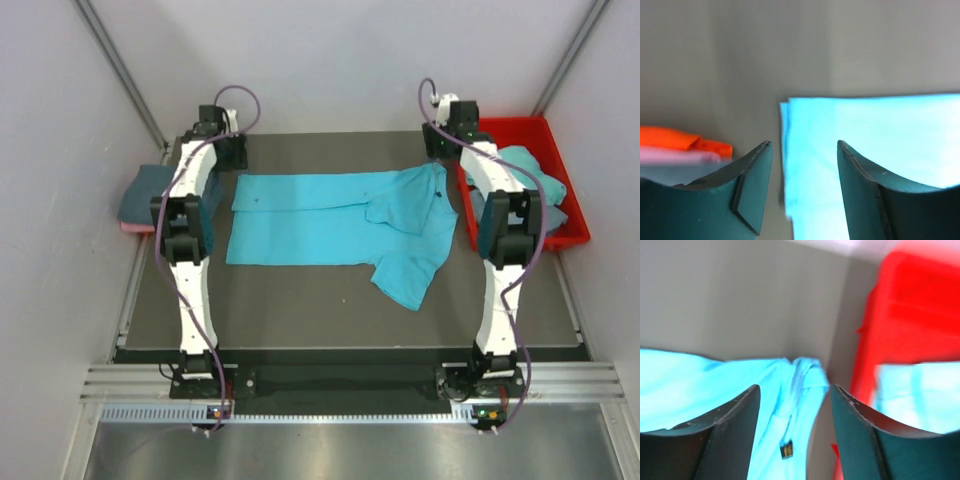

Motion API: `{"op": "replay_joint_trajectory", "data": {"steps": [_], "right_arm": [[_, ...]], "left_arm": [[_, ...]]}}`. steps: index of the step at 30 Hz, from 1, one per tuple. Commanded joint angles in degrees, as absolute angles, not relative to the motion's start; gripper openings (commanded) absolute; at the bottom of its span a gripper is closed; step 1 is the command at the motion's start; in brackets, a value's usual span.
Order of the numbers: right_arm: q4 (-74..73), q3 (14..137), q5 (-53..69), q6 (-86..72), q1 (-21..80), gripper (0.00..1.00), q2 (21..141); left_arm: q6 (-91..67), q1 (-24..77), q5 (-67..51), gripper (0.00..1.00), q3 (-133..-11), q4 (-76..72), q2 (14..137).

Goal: Fold and stack the t-shirts
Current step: Fold the tshirt

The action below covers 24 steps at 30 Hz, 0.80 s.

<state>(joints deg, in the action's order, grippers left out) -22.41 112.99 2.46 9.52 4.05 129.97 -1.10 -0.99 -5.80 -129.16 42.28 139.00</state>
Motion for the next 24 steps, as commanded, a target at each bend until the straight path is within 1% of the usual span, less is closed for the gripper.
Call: {"op": "replay_joint_trajectory", "data": {"steps": [1, 4, 6, 9, 10, 11, 12, 15, 16, 18, 22, 24], "right_arm": [[-19.68, 111.20, 3.60, 11.86, 5.71, 0.59, 116.57], [-21.35, 105.24, 4.12, 14.50, 6.42, 0.60, 112.00], [-24.67, 102.23, 8.75, 14.85, 6.42, 0.60, 109.52], [-28.81, 93.19, 16.92, 17.83, 7.03, 0.60, 103.55], [-29.96, 87.86, 18.79, 19.58, 7.47, 0.60, 100.32], [-31.28, 85.19, 20.11, 24.82, 7.99, 0.60, 98.72], [-34.16, 80.03, 21.69, 27.57, 9.48, 0.59, 97.22], [-36.03, 72.27, 23.46, 32.51, 11.77, 0.56, 90.72], [-36.12, 67.37, 23.81, 33.48, 12.30, 0.56, 87.05], [-35.69, 60.25, 23.47, 37.08, 14.84, 0.55, 83.34], [-35.16, 51.52, 23.55, 41.74, 19.76, 0.55, 73.59], [-35.77, 48.45, 23.29, 43.06, 22.40, 0.54, 70.94]], "left_arm": [[-0.88, -1.14, -11.77, 0.60, -125.71, 40.17, 125.18], [-1.05, -1.23, -12.39, 0.60, -120.61, 41.39, 121.65], [-0.88, -1.32, -13.35, 0.59, -117.35, 43.05, 118.41], [-0.79, -1.32, -16.78, 0.59, -108.66, 43.94, 112.36], [-0.88, -1.41, -18.27, 0.60, -103.59, 43.42, 110.67], [-1.57, -1.32, -18.63, 0.60, -100.93, 42.81, 109.00], [-1.84, -1.41, -18.89, 0.59, -96.11, 42.28, 106.03], [-2.28, -1.41, -17.50, 0.59, -89.33, 39.38, 101.80], [-2.55, -1.41, -16.62, 0.59, -88.17, 38.85, 100.99], [-3.25, -1.32, -14.33, 0.59, -85.62, 37.71, 99.15], [-3.08, -1.32, -11.78, 0.59, -82.10, 36.30, 96.60], [-1.50, -1.41, -10.73, 0.59, -80.87, 36.56, 95.37]]}}
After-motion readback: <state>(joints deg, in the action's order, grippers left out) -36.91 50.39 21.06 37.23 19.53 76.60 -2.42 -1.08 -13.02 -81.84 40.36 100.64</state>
